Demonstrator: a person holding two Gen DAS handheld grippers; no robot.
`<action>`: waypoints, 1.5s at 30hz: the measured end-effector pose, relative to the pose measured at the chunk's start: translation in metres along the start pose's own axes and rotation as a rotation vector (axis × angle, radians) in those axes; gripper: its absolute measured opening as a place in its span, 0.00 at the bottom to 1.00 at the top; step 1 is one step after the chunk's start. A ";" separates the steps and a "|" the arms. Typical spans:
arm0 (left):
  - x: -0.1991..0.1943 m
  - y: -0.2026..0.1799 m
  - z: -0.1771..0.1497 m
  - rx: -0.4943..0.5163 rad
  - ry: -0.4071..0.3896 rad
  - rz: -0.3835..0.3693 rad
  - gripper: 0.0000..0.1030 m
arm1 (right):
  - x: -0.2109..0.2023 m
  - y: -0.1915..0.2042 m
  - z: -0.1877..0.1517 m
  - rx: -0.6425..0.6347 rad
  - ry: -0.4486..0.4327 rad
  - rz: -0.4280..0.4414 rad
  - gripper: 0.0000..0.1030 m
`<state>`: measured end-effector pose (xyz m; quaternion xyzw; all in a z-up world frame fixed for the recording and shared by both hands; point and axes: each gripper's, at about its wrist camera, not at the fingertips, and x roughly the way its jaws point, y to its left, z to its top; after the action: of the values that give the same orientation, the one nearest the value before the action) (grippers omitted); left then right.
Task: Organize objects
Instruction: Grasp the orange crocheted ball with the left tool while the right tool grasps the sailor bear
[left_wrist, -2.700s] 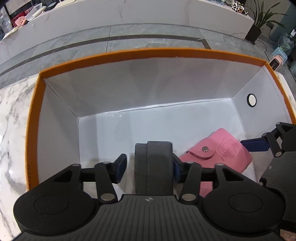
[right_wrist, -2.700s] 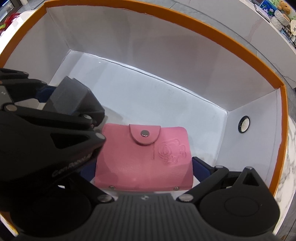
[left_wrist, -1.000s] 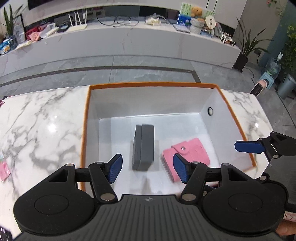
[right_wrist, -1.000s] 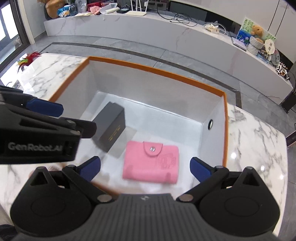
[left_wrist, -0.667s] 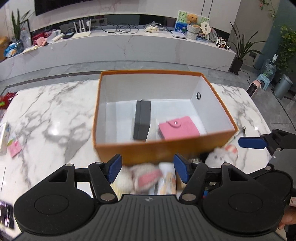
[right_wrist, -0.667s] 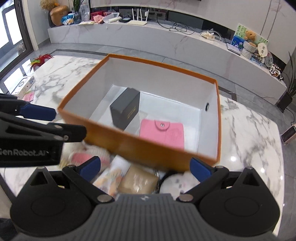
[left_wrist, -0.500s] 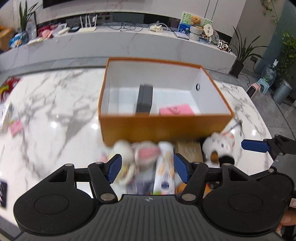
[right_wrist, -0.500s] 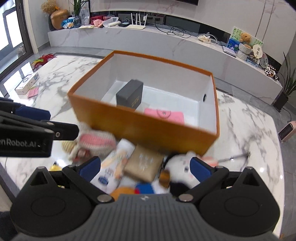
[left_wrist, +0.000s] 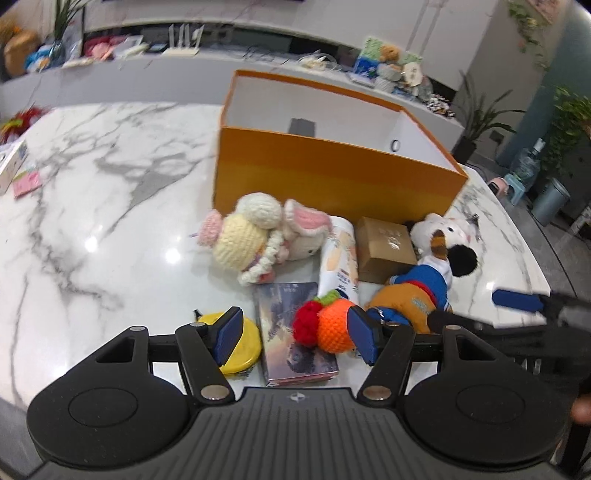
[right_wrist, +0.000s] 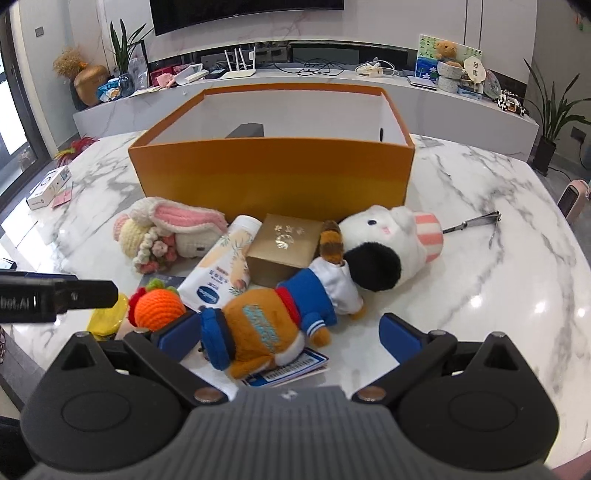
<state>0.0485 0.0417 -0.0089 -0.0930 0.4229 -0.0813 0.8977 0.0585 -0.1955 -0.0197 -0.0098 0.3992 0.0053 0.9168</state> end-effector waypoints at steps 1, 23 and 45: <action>0.001 -0.003 -0.003 0.016 -0.013 -0.002 0.71 | 0.000 -0.002 0.000 0.004 -0.010 -0.010 0.99; 0.039 -0.034 -0.015 0.219 -0.028 -0.028 0.71 | 0.052 -0.017 0.003 0.304 0.054 0.031 0.99; 0.044 -0.025 -0.016 0.190 -0.037 -0.046 0.60 | 0.076 -0.012 0.001 0.360 0.109 0.089 0.71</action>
<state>0.0618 0.0059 -0.0455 -0.0184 0.3944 -0.1402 0.9080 0.1106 -0.2071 -0.0745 0.1718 0.4430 -0.0262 0.8795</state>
